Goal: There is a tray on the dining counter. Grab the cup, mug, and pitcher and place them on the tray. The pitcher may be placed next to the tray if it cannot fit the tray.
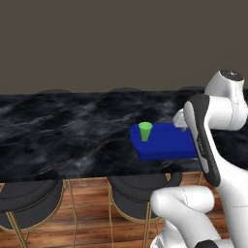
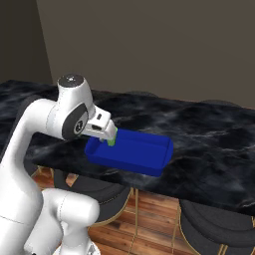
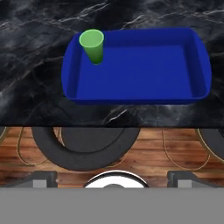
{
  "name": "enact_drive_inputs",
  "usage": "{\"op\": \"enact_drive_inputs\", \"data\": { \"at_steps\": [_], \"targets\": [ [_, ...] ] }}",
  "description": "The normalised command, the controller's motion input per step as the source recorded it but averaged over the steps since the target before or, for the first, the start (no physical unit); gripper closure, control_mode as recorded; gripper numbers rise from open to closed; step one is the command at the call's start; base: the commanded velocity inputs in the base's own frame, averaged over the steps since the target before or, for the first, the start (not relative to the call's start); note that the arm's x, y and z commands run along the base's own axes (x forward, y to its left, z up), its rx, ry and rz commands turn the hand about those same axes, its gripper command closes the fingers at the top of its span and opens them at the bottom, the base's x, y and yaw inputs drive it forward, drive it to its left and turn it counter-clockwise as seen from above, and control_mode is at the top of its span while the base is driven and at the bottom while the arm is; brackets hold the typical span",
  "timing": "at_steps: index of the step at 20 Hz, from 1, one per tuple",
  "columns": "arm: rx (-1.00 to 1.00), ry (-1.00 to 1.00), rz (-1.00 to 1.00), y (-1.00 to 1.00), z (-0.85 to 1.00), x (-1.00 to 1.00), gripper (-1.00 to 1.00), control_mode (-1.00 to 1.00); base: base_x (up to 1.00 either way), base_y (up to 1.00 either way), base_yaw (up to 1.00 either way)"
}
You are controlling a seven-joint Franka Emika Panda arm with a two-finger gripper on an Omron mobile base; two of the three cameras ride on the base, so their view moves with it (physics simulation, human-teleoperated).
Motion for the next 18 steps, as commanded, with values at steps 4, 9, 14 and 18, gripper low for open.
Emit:
{"op": "enact_drive_inputs", "data": {
  "at_steps": [4,9,14,18],
  "targets": [
    [-0.03,0.0,0.0,0.0,0.4,-0.37,-1.0,-1.0,0.0,0.0,0.0],
    [0.0,0.0,0.0,0.0,0.08,-0.07,-1.0,1.0,-0.42,0.0,0.0],
    [0.0,0.0,0.0,0.0,0.0,0.0,-1.0,1.0,-0.94,0.31,-0.01],
    [0.0,0.0,0.0,0.0,0.0,0.0,-1.0,1.0,-1.0,0.93,-0.06]
  ]
}}
